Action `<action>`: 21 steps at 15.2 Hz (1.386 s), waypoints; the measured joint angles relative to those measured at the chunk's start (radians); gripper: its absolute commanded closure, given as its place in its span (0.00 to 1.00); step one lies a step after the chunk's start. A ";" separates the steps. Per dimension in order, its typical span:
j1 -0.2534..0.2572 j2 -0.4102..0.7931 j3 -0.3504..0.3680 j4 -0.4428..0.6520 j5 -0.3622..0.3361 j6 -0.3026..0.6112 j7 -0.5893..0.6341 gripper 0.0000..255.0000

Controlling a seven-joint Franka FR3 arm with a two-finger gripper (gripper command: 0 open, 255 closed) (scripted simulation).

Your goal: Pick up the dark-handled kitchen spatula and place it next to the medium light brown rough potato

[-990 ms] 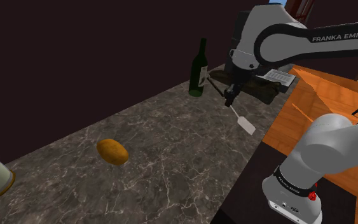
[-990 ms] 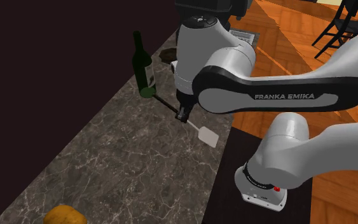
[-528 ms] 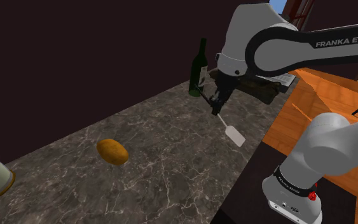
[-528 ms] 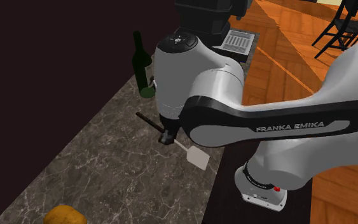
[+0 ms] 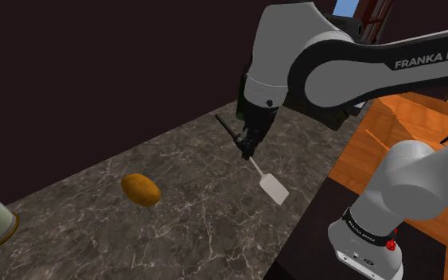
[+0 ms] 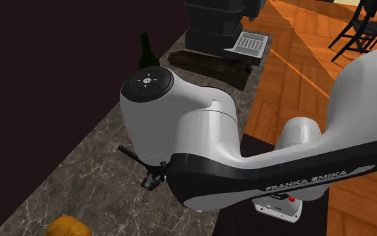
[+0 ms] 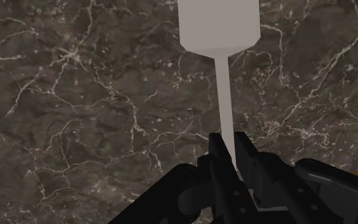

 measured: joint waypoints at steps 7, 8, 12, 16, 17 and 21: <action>-0.006 0.176 0.169 0.168 -0.023 0.025 0.193 1.00; -0.011 0.206 0.192 0.200 -0.036 0.022 0.222 1.00; -0.020 0.271 0.241 0.222 -0.063 0.063 0.277 1.00; -0.023 0.293 0.258 0.189 -0.071 0.116 0.290 1.00; -0.024 0.297 0.259 0.177 -0.072 0.130 0.289 1.00; -0.029 0.328 0.277 0.144 -0.087 0.190 0.305 1.00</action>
